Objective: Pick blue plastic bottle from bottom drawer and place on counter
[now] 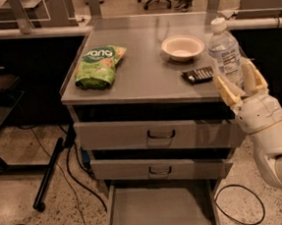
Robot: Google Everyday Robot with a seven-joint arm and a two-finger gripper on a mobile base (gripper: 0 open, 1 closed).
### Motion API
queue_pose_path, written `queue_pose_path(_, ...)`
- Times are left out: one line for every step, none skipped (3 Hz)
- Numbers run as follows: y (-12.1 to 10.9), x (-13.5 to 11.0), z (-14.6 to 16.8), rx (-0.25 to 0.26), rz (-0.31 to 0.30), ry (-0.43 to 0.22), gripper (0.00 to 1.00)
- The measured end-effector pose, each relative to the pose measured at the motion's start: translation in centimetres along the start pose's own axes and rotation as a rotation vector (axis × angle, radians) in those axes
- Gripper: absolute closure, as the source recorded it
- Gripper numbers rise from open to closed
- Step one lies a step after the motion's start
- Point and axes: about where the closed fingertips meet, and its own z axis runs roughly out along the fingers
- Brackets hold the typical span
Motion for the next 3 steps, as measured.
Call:
queue_pose_path(-0.2, 0.3, -0.3, 0.023, 0.000, -0.003, 1.00)
queue_pose_path(-0.8, 1.6, 0.0, 0.071, -0.018, -0.025, 1.00)
queue_pose_path(-1.4, 3.1, 0.5, 0.110, -0.028, -0.051, 1.00)
